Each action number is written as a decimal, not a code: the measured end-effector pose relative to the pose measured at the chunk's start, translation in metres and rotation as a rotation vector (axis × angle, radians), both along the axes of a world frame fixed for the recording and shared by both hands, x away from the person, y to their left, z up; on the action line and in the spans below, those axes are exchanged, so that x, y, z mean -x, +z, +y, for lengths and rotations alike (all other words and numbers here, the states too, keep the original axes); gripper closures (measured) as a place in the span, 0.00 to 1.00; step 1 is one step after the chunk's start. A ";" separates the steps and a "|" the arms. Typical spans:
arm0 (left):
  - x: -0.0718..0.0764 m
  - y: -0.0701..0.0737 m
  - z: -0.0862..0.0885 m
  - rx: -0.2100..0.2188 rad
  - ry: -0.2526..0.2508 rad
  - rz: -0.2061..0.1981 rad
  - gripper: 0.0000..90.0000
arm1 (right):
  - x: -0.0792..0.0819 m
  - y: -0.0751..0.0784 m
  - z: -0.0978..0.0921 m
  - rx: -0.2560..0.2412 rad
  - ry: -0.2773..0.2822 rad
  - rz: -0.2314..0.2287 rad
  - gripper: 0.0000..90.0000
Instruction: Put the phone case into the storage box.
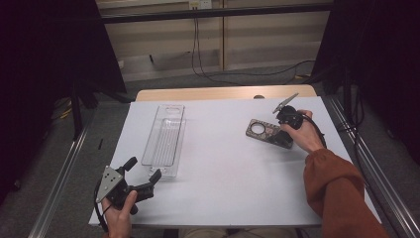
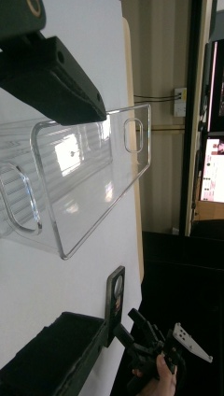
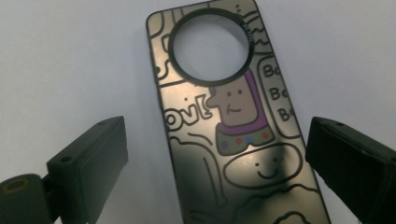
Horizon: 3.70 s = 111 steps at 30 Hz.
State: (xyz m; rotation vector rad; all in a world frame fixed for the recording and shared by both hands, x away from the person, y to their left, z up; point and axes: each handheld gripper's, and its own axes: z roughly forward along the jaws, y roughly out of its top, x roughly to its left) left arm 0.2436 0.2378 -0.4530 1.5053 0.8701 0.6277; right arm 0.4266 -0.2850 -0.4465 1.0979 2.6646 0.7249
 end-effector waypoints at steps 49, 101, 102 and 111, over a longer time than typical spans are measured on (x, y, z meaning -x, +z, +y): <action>0.000 0.000 -0.001 -0.014 -0.020 0.000 0.03 | -0.029 -0.025 0.016 0.130 0.062 0.124 0.04; 0.000 0.000 0.001 0.007 -0.005 -0.002 0.03 | -0.016 -0.004 0.006 0.014 -0.022 0.045 0.14; 0.000 0.000 0.001 0.002 -0.006 -0.002 0.03 | -0.016 -0.004 0.005 0.006 -0.024 0.040 0.14; -0.001 0.000 0.001 0.000 -0.001 0.003 0.03 | -0.008 -0.005 -0.004 -0.036 -0.058 -0.001 0.14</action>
